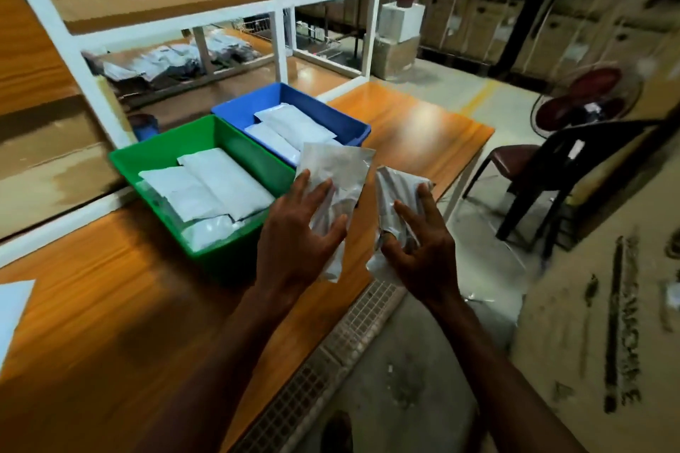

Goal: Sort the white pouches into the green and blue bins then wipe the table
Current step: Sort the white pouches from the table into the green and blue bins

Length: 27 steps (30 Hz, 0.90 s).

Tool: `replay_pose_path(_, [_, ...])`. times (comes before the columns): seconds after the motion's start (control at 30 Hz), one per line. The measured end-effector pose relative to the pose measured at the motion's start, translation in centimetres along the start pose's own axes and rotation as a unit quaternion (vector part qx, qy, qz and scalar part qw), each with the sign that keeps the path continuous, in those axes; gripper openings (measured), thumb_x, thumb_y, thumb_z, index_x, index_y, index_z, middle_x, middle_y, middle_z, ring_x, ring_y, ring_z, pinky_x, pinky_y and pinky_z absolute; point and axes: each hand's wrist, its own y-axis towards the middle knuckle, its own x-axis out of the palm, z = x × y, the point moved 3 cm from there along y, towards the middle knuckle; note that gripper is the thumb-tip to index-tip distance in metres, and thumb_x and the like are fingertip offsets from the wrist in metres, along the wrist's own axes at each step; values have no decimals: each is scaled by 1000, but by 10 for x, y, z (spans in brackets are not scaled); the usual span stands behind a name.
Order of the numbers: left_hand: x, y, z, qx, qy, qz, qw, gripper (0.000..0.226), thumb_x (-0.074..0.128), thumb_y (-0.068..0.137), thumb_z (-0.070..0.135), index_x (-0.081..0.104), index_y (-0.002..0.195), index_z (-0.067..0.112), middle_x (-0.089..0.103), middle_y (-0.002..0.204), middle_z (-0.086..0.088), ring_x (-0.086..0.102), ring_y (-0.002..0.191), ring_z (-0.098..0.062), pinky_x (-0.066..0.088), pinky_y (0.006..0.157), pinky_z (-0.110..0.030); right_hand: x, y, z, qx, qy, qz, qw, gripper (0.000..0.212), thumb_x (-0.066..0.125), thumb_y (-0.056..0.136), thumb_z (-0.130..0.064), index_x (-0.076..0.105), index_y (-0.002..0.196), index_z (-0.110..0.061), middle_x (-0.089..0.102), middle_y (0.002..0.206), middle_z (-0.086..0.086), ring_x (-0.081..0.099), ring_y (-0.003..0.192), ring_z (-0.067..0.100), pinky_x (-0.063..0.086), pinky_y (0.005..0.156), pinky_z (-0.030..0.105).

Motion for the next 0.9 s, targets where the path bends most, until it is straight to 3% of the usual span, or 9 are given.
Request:
replay_pose_path(0.1, [12,45,-4,-19,13,37,999,56,60,84,51,59,135,26,44,152,-7,56,121,-34,44,96,-36,6,59,22,-24,8,-25,999,61,61,82,-44,65,132,-9,27,158,3,29,146,15,30,112,13])
replay_pose_path(0.13, [13,59,-6,-33,22,53,998,56,61,84,51,60,134,25,44,153,-6,56,120,-33,43,95,-35,10,79,29,-33,11,-35,999,60,61,83,-43,64,132,-9,28,158,4,28,146,13,30,112,11])
replay_pose_path(0.2, [12,82,-13,-71,26,83,994,57,61,83,52,61,134,28,43,154,0,54,123,-29,40,98,-33,22,118,39,-57,29,-55,996,61,62,83,-43,64,133,-9,29,160,9,29,148,17,45,107,24])
replay_pose_path(0.27, [11,102,-22,-109,26,108,988,57,61,81,53,60,134,31,42,154,6,52,126,-26,38,101,-31,41,153,45,-86,37,-79,993,61,62,82,-45,64,132,-9,32,160,15,34,147,25,48,105,37])
replay_pose_path(0.37, [7,123,-34,-142,52,168,974,56,63,81,50,62,133,30,43,153,6,54,128,-25,42,103,-35,80,203,49,-131,57,-126,982,60,62,81,-45,65,130,-11,35,158,19,36,146,30,36,112,30])
replay_pose_path(0.53, [-1,141,-53,-219,105,251,937,58,60,80,53,63,132,27,46,152,4,54,128,-27,46,104,-43,156,261,44,-209,129,-219,944,62,61,81,-46,67,128,-5,36,155,27,39,144,35,36,112,35])
replay_pose_path(0.67, [-4,145,-52,-261,148,278,912,59,60,80,53,62,133,27,46,152,2,56,126,-31,48,101,-45,205,285,28,-202,118,-345,909,71,59,77,-52,62,136,-13,28,162,16,31,148,25,26,115,25])
replay_pose_path(0.77, [-7,145,-55,-279,181,291,897,61,57,79,54,63,132,24,48,150,-3,59,121,-34,49,98,-47,242,288,17,-204,99,-410,883,76,54,74,-54,59,138,-14,25,164,14,33,148,26,34,116,35])
replay_pose_path(0.9, [-11,148,-67,-306,199,291,884,61,57,80,56,60,134,27,45,153,-1,55,127,-31,49,98,-50,294,286,7,-245,25,-463,851,62,57,93,-42,46,148,-16,15,165,19,19,152,32,24,119,41])
